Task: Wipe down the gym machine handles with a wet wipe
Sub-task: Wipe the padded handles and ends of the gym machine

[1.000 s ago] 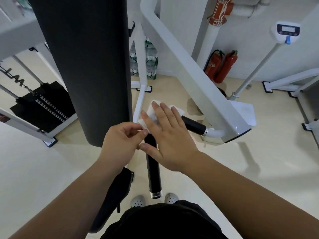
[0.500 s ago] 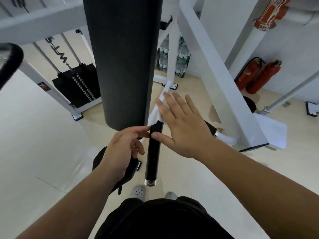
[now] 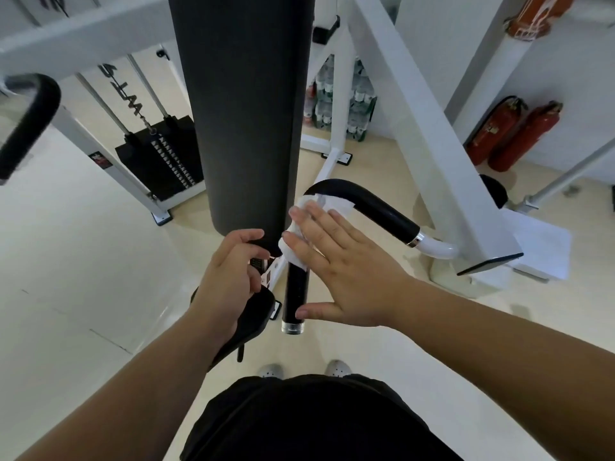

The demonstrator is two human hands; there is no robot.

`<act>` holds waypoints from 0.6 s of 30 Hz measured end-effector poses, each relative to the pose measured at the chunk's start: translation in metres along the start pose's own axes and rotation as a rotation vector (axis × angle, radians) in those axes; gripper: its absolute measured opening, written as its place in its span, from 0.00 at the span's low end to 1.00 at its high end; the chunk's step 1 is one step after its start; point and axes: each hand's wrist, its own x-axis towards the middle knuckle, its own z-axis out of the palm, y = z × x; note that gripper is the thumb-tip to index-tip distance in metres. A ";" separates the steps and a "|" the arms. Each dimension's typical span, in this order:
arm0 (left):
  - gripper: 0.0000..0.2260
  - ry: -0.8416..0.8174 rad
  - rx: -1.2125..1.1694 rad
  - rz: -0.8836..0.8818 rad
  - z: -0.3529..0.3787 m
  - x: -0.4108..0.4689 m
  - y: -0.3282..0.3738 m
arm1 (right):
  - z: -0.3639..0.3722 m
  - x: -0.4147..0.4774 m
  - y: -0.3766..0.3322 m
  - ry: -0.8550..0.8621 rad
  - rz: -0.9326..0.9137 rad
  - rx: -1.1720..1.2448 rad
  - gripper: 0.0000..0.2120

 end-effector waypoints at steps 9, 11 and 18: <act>0.15 -0.250 0.088 0.046 -0.031 0.021 -0.004 | -0.014 0.035 -0.031 0.031 0.319 0.032 0.47; 0.15 -0.288 0.114 0.064 -0.041 0.026 -0.007 | -0.009 0.029 -0.050 0.015 0.368 0.081 0.46; 0.14 -0.441 0.256 0.127 -0.057 0.031 -0.015 | 0.022 -0.002 -0.142 -0.073 0.543 0.112 0.46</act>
